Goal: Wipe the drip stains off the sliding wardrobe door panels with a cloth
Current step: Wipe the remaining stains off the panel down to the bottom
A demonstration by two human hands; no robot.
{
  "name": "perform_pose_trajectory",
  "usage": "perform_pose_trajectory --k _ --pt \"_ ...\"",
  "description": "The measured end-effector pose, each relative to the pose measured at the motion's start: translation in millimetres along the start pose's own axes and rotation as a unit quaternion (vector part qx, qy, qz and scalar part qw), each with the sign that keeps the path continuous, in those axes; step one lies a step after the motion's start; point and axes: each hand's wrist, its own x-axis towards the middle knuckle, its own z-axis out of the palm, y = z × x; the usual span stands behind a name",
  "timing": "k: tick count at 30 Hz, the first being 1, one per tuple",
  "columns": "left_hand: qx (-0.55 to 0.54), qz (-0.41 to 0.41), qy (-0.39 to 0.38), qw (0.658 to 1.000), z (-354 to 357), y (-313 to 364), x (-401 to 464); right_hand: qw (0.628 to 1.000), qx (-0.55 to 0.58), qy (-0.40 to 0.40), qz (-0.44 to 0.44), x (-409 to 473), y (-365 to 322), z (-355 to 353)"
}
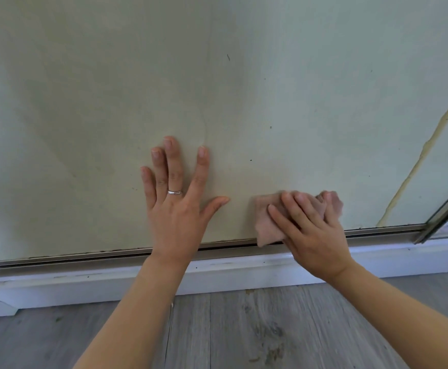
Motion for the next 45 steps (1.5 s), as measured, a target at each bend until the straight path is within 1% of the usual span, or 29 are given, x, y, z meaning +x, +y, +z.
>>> perform_pose_trajectory --k 3,5,6,9,10,12,16,20,21,23,25,28,30,33,35,41,45 --pt "0.002 -0.002 -0.006 1.0 -1 0 0 0.997 -0.015 -0.06 -0.038 -31 -1 0" --pt "-0.001 -0.005 -0.004 1.0 -1 1 0 0.997 -0.022 -0.051 -0.049 -24 6 -5" --pt "0.0 -0.007 -0.002 1.0 0 0 0 0.998 -0.018 -0.034 -0.04 -12 12 -7" --pt "0.0 -0.008 -0.004 1.0 -1 0 2 0.999 -0.003 0.013 0.03 14 20 -10" --pt "-0.001 -0.008 -0.002 1.0 0 1 2 0.999 0.001 0.014 0.043 11 18 -8" --pt "-0.005 -0.012 0.002 1.0 -1 2 3 0.999 0.009 -0.015 0.041 -12 7 -2" --pt "0.004 -0.013 -0.007 1.0 -5 4 2 0.998 -0.006 -0.064 -0.008 -40 13 -5" --pt "-0.002 0.028 -0.011 1.0 1 26 7 0.999 -0.009 -0.045 0.009 -18 3 -7" --pt "-0.003 0.03 -0.013 0.999 4 33 10 0.999 -0.004 -0.043 -0.001 -12 -3 -4" --pt "-0.013 0.009 -0.012 1.0 9 44 12 0.996 -0.005 -0.063 -0.055 -17 -5 1" --pt "-0.014 0.011 -0.008 1.0 10 44 10 0.989 -0.013 -0.1 -0.104 -38 12 -2" --pt "-0.009 0.029 -0.009 0.999 10 39 8 0.983 -0.026 -0.146 -0.108 -67 34 -12" --pt "-0.008 0.021 -0.005 1.0 10 40 10 0.985 -0.007 -0.138 -0.102 -56 24 -11" --pt "-0.011 0.021 0.013 1.0 11 41 9 0.99 0.047 -0.096 -0.094 -16 -25 5" --pt "-0.012 0.025 0.016 0.999 12 40 9 0.989 0.065 -0.085 -0.097 -3 -46 11" --pt "-0.008 0.016 0.006 1.0 10 43 10 0.985 0.024 -0.12 -0.125 -28 -6 2" --pt "-0.007 0.018 0.014 1.0 11 40 9 0.987 0.041 -0.104 -0.115 -12 -31 7"
